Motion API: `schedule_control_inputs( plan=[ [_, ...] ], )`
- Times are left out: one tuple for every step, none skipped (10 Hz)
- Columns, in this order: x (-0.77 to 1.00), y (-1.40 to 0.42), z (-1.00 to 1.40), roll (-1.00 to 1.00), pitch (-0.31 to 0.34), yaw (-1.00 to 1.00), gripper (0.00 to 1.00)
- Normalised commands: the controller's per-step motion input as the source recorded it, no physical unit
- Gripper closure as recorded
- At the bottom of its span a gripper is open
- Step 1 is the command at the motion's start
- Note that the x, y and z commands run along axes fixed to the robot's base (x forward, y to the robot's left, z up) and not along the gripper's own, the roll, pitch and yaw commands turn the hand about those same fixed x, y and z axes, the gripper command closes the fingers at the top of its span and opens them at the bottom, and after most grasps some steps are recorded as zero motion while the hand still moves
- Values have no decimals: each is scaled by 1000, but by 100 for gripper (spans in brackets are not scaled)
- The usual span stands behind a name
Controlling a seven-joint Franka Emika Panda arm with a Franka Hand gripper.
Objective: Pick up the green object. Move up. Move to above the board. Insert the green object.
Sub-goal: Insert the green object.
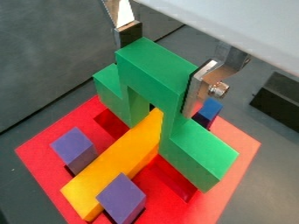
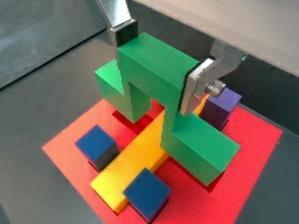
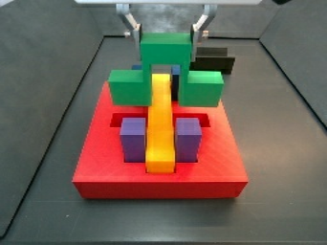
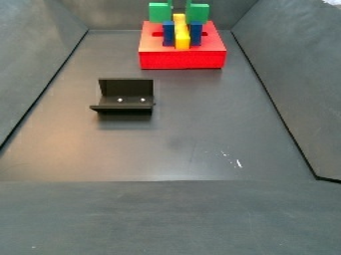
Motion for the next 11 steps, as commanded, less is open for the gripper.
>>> schedule_control_inputs(
  plan=[
    [0,-91,-97,0,-14,146,100],
    [0,-86,-69,0,-30,103,100],
    [0,-66,-37,0,-21,89,100],
    [0,-57,-23,0,-13,71,100],
    [0,-6,0,59,0,29,100],
    [0,0,0,6,0,0,100],
    [0,0,-80,0,0,0,100],
    [0,0,-117,0,0,0,100],
    [0,0,-117,0,0,0,100],
    [0,0,-120,0,0,0,100],
    [0,0,-123,0,0,0,100]
  ],
)
